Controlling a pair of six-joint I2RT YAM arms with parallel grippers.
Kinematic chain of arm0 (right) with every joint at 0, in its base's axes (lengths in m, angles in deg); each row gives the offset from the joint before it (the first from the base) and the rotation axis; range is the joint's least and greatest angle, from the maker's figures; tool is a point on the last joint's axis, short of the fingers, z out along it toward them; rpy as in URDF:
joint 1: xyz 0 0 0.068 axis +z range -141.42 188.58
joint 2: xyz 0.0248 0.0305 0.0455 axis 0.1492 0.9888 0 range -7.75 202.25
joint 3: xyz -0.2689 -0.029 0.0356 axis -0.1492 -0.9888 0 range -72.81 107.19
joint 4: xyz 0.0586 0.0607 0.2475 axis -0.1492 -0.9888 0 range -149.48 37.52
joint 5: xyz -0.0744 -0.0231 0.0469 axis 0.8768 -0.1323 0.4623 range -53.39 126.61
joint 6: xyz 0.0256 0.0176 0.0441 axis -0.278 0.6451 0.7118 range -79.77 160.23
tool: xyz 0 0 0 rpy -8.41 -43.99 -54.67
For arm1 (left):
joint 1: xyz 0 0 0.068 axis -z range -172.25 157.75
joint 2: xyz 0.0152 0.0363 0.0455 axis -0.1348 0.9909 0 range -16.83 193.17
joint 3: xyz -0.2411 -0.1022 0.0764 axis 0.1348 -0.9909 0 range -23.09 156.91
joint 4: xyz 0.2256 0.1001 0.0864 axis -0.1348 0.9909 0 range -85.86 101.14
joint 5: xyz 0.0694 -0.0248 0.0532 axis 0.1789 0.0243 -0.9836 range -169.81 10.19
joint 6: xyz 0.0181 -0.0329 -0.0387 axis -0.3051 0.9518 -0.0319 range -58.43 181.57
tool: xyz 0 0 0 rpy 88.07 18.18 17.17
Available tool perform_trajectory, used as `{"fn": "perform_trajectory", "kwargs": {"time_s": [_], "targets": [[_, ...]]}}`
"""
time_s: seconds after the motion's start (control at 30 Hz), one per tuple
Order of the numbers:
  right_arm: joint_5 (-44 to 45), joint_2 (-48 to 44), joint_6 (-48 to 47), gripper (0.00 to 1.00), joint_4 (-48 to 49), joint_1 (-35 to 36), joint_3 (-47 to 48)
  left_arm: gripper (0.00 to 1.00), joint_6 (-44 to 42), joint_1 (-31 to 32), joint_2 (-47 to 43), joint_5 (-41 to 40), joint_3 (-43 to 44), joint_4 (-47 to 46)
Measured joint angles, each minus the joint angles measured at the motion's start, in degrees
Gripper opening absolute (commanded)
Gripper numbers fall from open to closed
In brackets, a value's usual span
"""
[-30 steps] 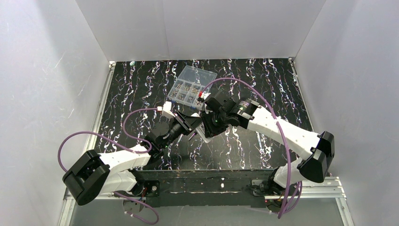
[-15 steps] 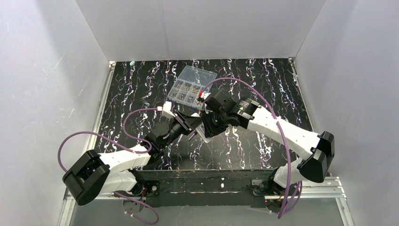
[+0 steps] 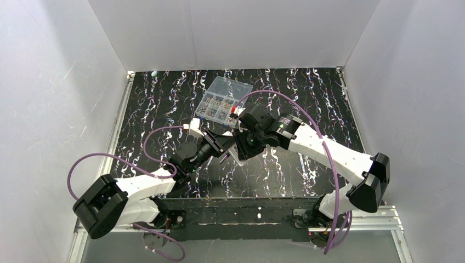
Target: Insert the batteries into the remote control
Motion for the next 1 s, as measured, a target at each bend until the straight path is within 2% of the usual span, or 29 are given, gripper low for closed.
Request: {"fn": "perform_trajectory", "kwargs": {"time_s": [0.6, 1.0], "targets": [[-0.44, 0.0, 0.09, 0.51, 0.04, 0.0, 0.0, 0.0, 0.07, 0.0, 0.0, 0.02, 0.0, -0.04], [3.02, -1.73, 0.98, 0.53, 1.09, 0.0, -0.09, 0.0, 0.46, 0.0, 0.0, 0.02, 0.0, -0.04]]}}
